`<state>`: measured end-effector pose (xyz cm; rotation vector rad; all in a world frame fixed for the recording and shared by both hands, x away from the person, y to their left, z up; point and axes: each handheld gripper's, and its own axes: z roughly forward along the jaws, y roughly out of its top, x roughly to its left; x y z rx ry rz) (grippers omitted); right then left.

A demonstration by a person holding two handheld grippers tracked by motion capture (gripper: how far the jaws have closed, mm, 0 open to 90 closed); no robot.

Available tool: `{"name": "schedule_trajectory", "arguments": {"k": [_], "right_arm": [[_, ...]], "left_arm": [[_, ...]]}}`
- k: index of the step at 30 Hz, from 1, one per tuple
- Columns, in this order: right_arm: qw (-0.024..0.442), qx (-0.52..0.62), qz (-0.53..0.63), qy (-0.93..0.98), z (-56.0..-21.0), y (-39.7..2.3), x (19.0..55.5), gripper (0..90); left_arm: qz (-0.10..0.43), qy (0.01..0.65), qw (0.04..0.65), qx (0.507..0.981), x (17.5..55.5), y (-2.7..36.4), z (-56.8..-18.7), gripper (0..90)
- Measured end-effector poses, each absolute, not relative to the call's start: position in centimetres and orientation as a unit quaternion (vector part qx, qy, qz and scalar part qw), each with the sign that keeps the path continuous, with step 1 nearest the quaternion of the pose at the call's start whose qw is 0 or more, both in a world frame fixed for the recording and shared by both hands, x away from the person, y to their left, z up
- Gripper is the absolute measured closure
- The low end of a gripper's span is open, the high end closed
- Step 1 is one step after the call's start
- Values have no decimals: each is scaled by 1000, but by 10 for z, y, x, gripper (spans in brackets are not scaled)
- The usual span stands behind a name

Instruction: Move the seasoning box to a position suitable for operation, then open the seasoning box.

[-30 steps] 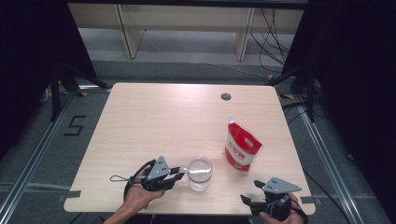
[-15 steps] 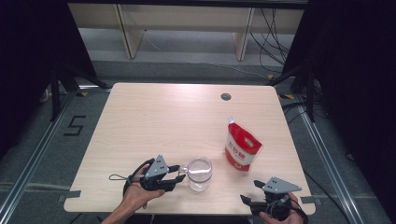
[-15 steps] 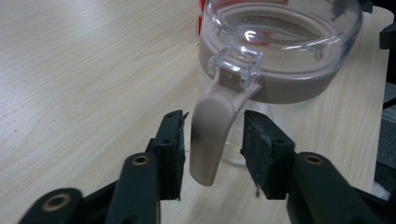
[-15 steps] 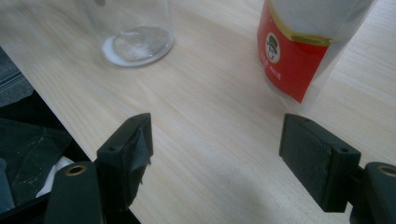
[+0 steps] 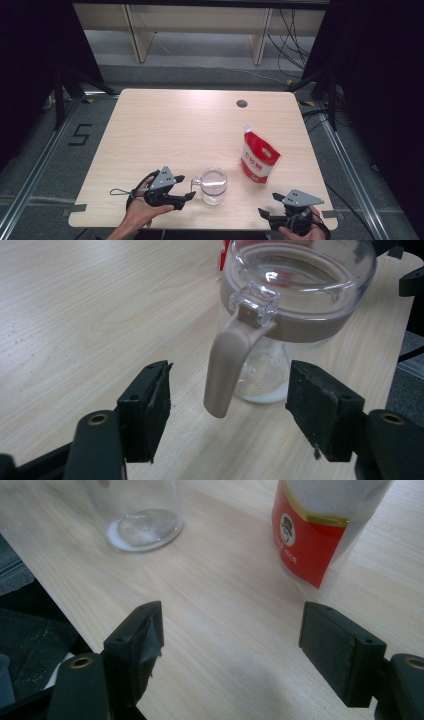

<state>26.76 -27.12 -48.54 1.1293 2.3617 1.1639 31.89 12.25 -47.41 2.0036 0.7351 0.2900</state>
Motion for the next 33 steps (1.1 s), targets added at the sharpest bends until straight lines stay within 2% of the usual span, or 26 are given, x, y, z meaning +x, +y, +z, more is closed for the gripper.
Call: {"name": "schedule_trajectory", "arguments": {"k": [3,4,12,24,28,33], "right_arm": [[150,377,407,818,-486,-273,269,268],[140,387,405,816,-485,-273,267,268],[152,378,403,819,-486,-274,269,268],[148,377,403,820,-486,-274,269,268],[148,379,404,819,-486,-274,269,267],[149,380,405,818,-486,-274,269,268]], "left_arm": [[113,305,482,814,318,123,-471,308],[115,304,477,817,317,125,-468,307],[118,302,466,823,314,125,-461,302],[115,299,486,813,309,122,-448,300],[117,289,492,813,310,122,-442,331],[116,288,504,806,310,121,-437,457]]}}
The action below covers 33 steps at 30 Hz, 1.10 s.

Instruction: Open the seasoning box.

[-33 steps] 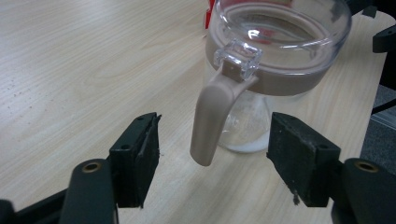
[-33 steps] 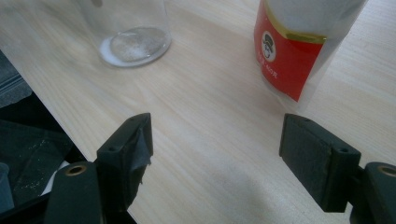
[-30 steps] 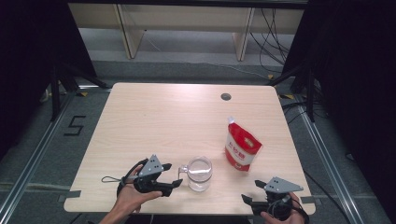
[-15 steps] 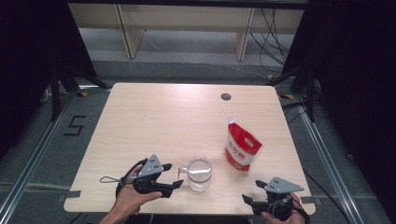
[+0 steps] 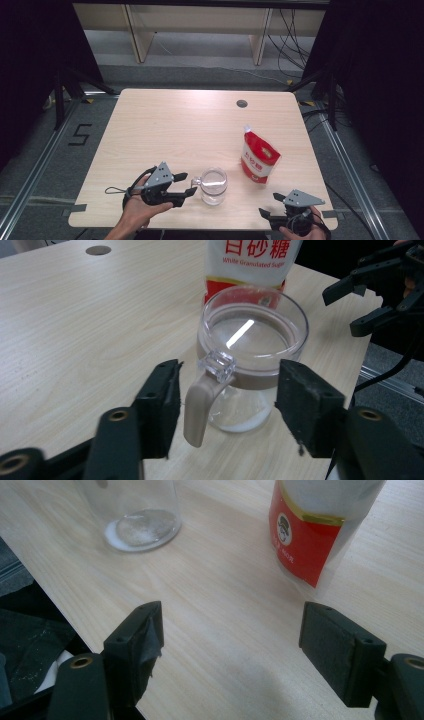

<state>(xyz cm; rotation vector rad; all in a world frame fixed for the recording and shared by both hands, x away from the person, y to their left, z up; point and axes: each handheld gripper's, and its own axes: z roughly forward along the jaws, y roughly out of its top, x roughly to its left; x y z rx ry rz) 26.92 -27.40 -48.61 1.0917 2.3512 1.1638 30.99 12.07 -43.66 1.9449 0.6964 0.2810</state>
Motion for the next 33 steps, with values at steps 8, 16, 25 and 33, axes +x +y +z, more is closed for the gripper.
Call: {"name": "schedule_trajectory", "arguments": {"k": [8,16,25,33], "right_arm": [[153,378,410,816,-485,-272,270,286],[150,363,414,821,-485,-270,271,293],[162,362,413,820,-483,-268,270,308],[150,361,416,821,-484,-266,269,308]], "left_arm": [[138,270,522,798,316,122,-429,739],[138,273,510,804,322,115,-433,836],[141,272,507,806,327,112,-435,891],[139,268,496,814,326,106,-439,892]]}}
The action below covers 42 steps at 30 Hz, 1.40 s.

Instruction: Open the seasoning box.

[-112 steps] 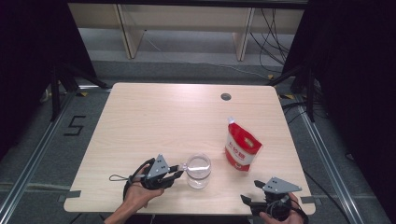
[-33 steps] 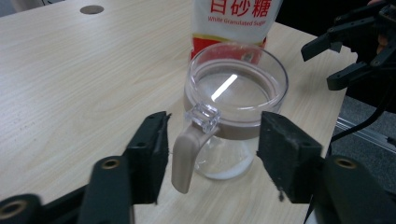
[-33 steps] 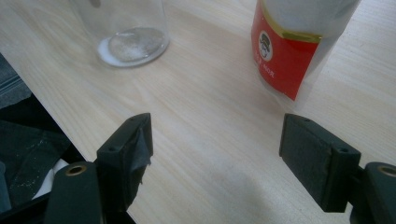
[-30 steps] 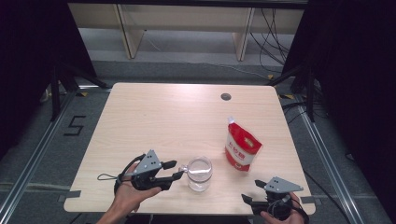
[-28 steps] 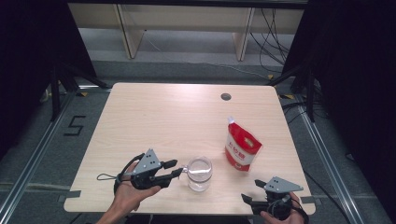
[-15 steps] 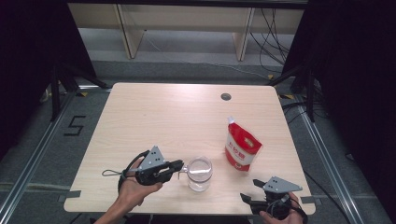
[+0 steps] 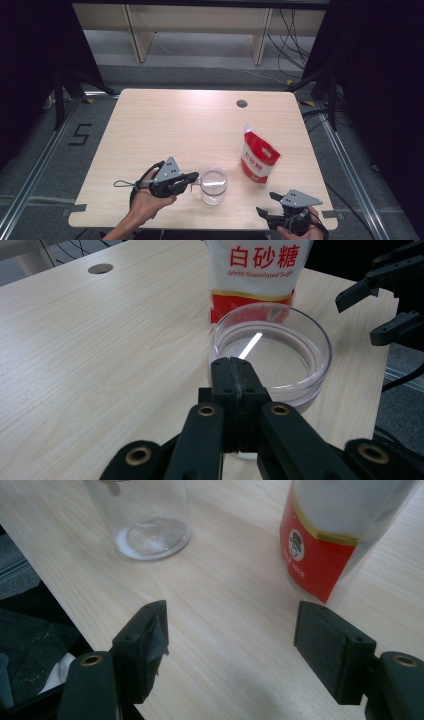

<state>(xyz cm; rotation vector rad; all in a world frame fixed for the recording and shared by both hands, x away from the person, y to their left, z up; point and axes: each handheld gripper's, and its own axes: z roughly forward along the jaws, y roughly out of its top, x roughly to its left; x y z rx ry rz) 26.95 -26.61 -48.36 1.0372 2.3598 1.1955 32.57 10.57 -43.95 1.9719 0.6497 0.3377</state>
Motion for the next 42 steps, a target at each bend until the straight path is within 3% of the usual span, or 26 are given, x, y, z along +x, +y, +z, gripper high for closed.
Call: {"name": "schedule_trajectory", "arguments": {"k": [11,15,20,26,34,42], "right_arm": [[157,346,428,820,-482,-263,269,359],[152,335,440,820,-480,-258,269,436],[186,320,447,815,-475,-254,269,531],[181,315,474,802,-472,-250,270,640],[180,309,478,802,-470,-241,272,691],[186,279,505,795,-464,-225,279,806]], "left_arm": [[145,268,498,812,326,106,-440,892],[143,271,500,810,325,106,-441,892],[142,272,500,810,325,107,-441,892],[145,269,501,810,324,107,-442,892],[148,265,500,811,324,108,-443,892],[147,264,500,812,322,108,-442,892]]}}
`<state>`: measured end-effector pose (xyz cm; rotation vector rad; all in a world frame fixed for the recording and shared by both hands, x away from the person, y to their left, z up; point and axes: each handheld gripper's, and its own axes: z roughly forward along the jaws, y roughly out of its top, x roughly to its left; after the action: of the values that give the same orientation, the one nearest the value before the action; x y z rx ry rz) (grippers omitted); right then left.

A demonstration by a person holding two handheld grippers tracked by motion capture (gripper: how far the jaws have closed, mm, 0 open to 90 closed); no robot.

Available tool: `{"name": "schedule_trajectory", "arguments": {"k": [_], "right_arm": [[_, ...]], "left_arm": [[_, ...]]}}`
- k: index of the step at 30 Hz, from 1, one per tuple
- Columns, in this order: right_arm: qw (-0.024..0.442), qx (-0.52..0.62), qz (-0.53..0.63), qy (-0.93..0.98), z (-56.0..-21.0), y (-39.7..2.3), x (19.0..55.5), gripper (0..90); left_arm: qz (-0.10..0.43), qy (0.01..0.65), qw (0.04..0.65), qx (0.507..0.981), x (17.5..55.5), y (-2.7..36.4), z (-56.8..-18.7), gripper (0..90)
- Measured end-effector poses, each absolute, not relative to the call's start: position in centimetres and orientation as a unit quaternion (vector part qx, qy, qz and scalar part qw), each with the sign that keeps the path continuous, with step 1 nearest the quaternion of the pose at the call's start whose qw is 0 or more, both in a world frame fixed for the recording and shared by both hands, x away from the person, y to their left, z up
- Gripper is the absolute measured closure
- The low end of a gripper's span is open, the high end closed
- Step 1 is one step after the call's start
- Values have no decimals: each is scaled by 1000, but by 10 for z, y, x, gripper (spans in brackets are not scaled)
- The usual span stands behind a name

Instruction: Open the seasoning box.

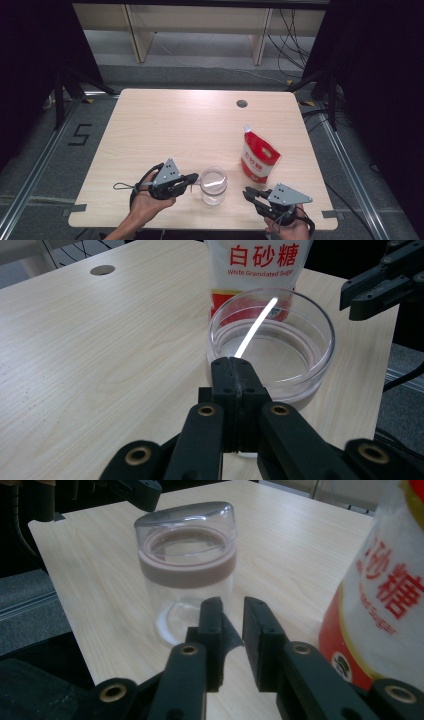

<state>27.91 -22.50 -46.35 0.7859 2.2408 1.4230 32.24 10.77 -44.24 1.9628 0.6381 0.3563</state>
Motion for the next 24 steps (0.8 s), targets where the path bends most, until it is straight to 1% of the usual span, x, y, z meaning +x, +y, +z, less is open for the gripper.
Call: {"name": "schedule_trajectory", "arguments": {"k": [5,7,8,12,14,17,19,21,23,24], "right_arm": [[181,263,506,801,-464,-216,285,843],[175,268,505,802,-463,-212,285,855],[183,260,509,800,-464,-210,287,857],[175,252,507,806,-464,-205,289,860],[183,255,511,800,-464,-202,290,866],[178,248,505,807,-462,-201,291,873],[186,247,510,803,-463,-198,292,873],[181,247,506,806,-463,-197,293,873],[176,243,509,807,-463,-195,294,875],[181,240,505,809,-462,-194,294,875]], "left_arm": [[140,271,505,807,322,107,-443,892],[143,263,505,809,323,108,-443,892],[144,264,506,808,323,108,-444,892],[139,269,507,807,322,108,-444,892],[139,272,507,806,322,108,-444,892],[142,270,505,807,322,109,-444,892],[145,266,505,808,322,110,-444,892],[142,274,508,804,321,110,-445,892],[144,267,509,805,322,112,-445,892],[145,266,508,806,322,112,-445,892]]}}
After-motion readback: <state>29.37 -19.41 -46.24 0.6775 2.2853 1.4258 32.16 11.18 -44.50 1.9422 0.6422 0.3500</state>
